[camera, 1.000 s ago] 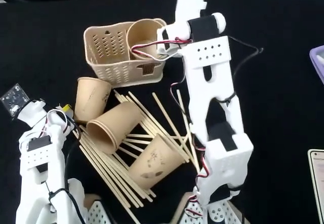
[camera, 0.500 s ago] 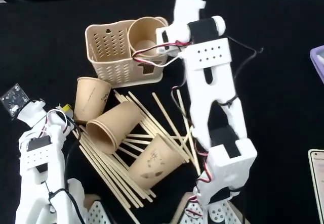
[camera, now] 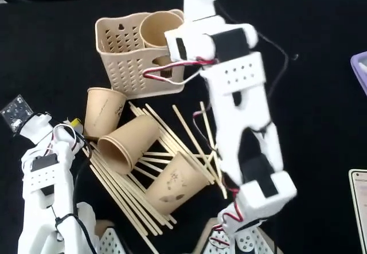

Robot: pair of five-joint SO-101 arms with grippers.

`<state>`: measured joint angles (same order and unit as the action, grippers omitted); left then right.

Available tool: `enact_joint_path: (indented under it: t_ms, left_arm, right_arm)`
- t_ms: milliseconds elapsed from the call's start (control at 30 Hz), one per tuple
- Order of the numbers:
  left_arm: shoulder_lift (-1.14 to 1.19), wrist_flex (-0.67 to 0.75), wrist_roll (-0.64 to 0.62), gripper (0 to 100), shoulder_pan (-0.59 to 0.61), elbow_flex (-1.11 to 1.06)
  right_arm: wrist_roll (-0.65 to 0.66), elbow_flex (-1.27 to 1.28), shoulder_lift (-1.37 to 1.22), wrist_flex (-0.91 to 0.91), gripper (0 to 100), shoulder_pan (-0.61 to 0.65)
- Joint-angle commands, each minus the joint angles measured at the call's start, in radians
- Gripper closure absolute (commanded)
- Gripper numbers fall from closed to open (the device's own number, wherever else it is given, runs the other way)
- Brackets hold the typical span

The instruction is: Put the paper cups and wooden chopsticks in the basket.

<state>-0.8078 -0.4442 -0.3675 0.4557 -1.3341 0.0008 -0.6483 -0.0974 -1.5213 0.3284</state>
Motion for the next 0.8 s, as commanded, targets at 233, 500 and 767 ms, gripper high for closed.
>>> enact_joint_path:
  t_ms: [233, 500, 767]
  left_arm:
    - [-0.021, 0.011, -0.002, 78, 0.008, 0.015]
    - [-0.021, 0.009, -0.009, 78, 0.160, 0.036]
    - [-0.021, 0.014, -0.043, 78, 0.208, 0.038]
  right_arm:
    - [0.167, 0.266, 0.383, -0.216, 79.8, 0.157]
    - [0.167, 1.049, 0.608, 0.262, 79.7, 0.442]
    - [0.164, 1.339, 0.598, 0.620, 79.6, 0.611]
